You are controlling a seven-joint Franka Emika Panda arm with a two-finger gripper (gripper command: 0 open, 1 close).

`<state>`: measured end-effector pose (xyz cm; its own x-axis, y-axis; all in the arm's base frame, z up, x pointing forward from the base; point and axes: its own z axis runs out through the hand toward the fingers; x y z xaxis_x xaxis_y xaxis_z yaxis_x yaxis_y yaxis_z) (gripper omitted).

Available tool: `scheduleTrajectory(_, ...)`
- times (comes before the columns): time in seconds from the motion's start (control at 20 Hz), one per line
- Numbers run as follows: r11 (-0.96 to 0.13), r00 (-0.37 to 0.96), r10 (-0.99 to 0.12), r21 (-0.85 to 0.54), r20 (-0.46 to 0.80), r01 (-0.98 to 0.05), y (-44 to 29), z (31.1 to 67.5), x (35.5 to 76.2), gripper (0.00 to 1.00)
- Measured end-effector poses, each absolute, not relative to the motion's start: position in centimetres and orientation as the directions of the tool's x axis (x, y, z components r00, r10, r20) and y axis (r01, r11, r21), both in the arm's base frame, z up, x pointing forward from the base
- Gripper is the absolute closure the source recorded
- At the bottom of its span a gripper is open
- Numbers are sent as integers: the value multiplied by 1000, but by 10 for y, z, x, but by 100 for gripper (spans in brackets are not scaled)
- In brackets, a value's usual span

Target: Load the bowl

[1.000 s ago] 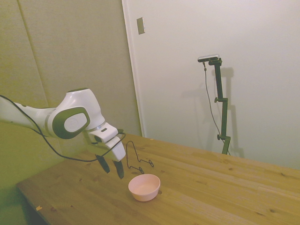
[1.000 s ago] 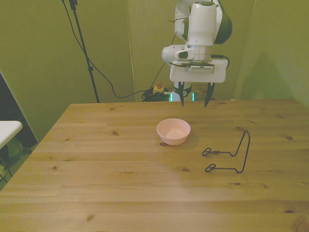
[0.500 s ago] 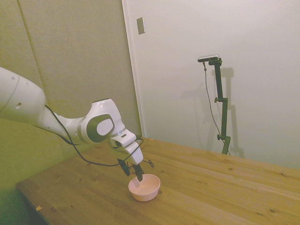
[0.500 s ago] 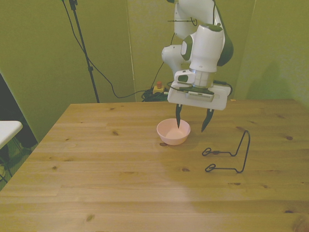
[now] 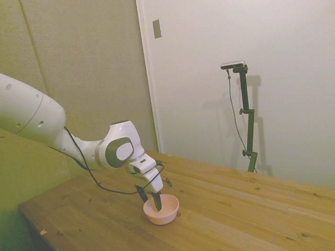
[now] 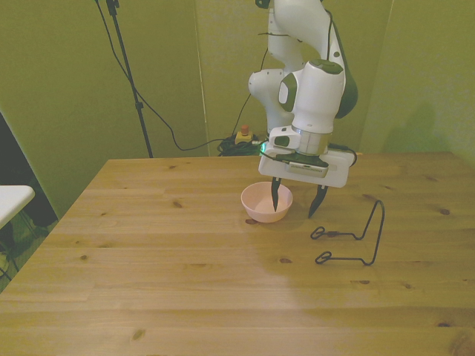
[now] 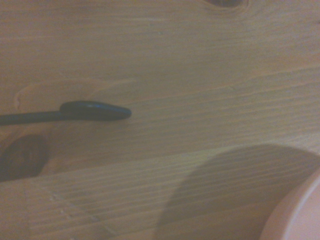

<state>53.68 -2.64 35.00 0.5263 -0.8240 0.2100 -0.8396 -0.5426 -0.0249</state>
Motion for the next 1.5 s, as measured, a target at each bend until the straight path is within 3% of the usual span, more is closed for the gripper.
scheduleTrajectory(1.1,-577,562,-813,-82,152,-813,-43,363,537,100)
scheduleTrajectory(1.5,-597,603,-795,-259,62,-760,-56,431,522,100)
